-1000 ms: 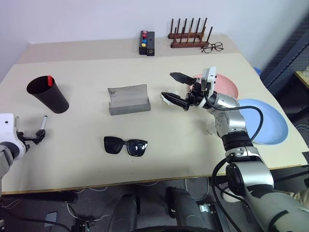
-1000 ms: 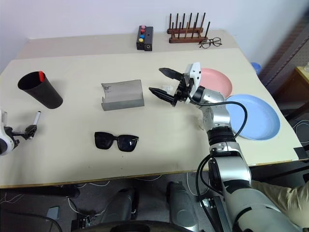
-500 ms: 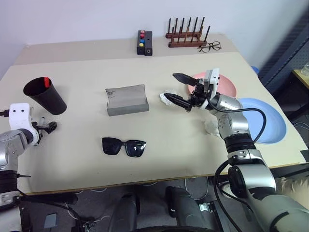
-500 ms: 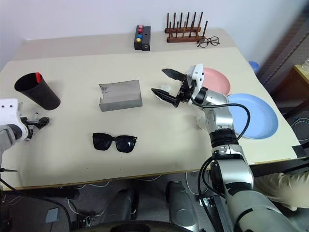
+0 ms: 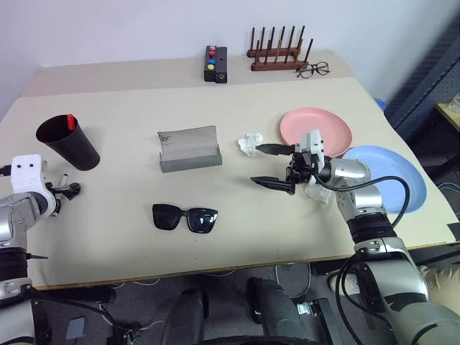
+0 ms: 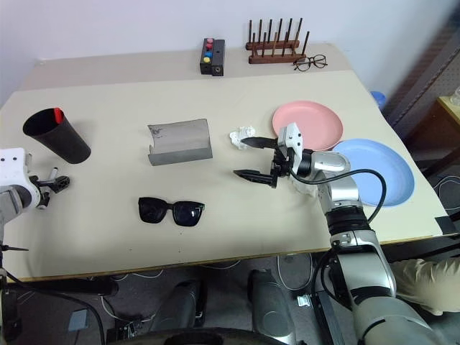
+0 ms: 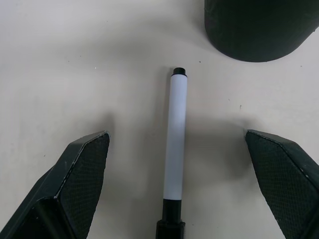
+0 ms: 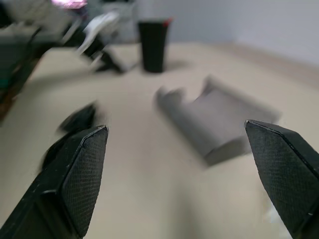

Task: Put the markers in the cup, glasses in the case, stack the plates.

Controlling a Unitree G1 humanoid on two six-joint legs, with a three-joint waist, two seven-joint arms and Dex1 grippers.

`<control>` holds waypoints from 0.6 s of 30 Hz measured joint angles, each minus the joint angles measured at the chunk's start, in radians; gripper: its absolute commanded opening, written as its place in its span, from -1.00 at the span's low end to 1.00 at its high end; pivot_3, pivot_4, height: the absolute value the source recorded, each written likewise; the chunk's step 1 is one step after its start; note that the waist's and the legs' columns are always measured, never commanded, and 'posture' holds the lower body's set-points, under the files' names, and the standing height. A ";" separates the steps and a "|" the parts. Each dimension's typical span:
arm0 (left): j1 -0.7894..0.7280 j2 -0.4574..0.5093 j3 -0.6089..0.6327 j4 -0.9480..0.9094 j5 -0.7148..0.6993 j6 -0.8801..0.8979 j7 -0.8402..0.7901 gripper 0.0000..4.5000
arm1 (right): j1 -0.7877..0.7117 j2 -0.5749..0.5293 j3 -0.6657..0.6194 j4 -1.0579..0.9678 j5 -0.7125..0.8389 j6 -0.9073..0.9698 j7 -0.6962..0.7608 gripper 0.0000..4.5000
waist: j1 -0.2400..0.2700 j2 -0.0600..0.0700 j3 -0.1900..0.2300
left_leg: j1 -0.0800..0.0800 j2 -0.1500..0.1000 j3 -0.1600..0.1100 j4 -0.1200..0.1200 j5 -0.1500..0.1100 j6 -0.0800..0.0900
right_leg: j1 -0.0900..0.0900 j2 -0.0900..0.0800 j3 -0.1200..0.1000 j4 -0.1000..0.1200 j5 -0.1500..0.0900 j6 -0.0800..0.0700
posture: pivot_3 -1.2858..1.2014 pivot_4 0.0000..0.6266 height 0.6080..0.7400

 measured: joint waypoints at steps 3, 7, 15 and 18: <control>0.004 -0.003 0.000 -0.008 0.000 0.003 -0.003 0.97 | 0.000 -0.012 0.005 -0.017 -0.001 0.004 0.023 1.00 | 0.002 0.000 0.000 | 0.000 0.000 0.000 0.000 0.000 0.000 | 0.000 0.000 0.000 0.000 0.000 0.000 | 0.03 -0.52 1.00; 0.014 -0.003 0.006 -0.015 0.001 0.003 -0.011 0.97 | 0.000 -0.034 0.024 -0.031 -0.009 0.004 0.067 1.00 | 0.001 0.000 0.000 | 0.000 0.000 0.000 0.000 0.000 0.000 | 0.000 -0.001 0.000 -0.001 0.000 0.000 | 0.03 -0.52 1.00; 0.020 -0.003 0.008 -0.025 0.007 0.008 -0.018 0.97 | 0.000 -0.035 0.043 -0.032 -0.010 0.006 0.118 1.00 | 0.001 0.000 0.000 | 0.000 0.000 0.000 0.000 0.000 0.000 | 0.000 -0.001 0.000 0.000 0.000 0.000 | 0.03 -0.52 1.00; 0.020 -0.003 0.008 -0.029 0.008 0.016 -0.017 0.97 | -0.001 -0.035 0.043 -0.032 -0.010 0.006 0.121 1.00 | 0.001 0.000 0.000 | 0.000 0.000 0.000 0.000 0.000 0.000 | 0.000 -0.001 0.000 0.000 0.000 0.000 | 0.03 -0.52 1.00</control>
